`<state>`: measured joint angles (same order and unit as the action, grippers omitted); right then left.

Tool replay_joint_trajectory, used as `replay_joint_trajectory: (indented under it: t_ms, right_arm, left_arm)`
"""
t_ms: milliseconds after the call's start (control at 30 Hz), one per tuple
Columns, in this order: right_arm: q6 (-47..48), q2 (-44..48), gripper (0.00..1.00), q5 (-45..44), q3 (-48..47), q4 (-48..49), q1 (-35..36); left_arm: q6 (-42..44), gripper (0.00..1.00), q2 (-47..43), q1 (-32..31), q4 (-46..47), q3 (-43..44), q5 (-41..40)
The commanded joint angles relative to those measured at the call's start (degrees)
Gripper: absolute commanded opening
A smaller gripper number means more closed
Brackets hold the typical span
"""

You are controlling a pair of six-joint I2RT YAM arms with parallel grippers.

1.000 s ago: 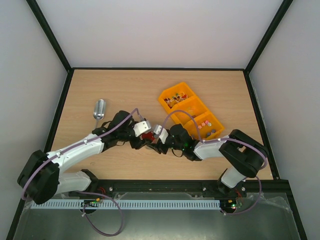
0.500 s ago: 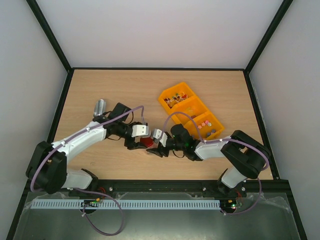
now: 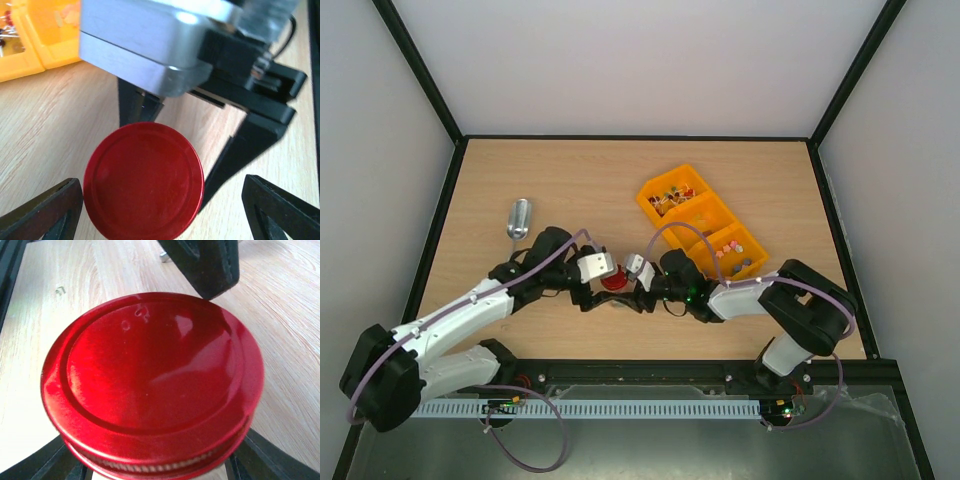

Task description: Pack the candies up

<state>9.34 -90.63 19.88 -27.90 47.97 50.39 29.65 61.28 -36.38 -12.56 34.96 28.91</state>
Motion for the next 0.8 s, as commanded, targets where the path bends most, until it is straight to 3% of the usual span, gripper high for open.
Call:
replay_joint_trajectory:
  t_ms: [0,533,767]
  right_arm:
    - [-3.03,-1.19,0.47,-4.3,0.1,0.93,-0.08]
    - [-3.33,-1.44,0.47,-4.55,0.54,1.46,-0.1]
    - [-3.21,-1.17,0.47,-3.55,0.99,1.22,-0.08]
  left_arm:
    - [-15.22,0.89,1.38,-0.97,8.26,-0.49,-6.85]
    - [-19.3,0.81,6.75,-2.43,12.12,0.46,-6.64]
    - [-16.79,0.59,6.21,-2.38,10.93,0.67,-5.63]
